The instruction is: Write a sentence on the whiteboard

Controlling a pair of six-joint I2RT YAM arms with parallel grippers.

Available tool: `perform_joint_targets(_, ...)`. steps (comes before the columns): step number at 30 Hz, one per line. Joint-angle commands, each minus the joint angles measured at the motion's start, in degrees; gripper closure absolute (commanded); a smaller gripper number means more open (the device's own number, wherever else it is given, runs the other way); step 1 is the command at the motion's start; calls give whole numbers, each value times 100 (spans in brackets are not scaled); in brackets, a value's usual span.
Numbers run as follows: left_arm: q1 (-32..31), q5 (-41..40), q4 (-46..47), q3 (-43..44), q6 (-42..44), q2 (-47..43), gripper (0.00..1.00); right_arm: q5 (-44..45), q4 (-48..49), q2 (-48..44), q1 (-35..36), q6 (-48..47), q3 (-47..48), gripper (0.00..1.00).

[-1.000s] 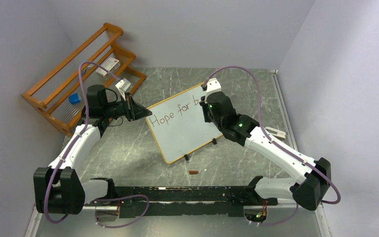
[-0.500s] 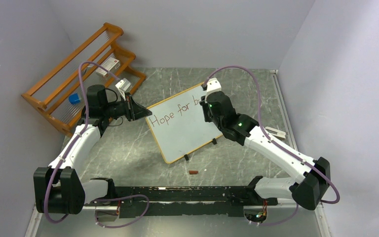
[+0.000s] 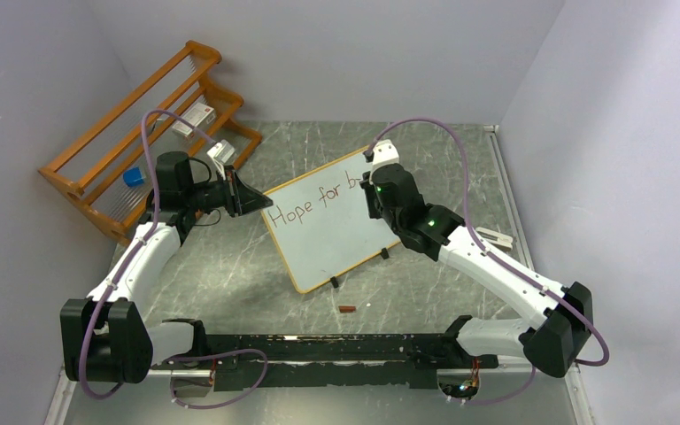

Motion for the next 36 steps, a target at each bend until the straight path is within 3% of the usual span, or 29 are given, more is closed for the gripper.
perform_joint_targets(1, -93, -319, -479, -130, 387, 212, 95, 159, 164, -14, -72, -50, -53, 100)
perform_joint_targets(36, -93, -327, -492, -122, 391, 213, 95, -179, 378, -2, -72, -146, 95, 100)
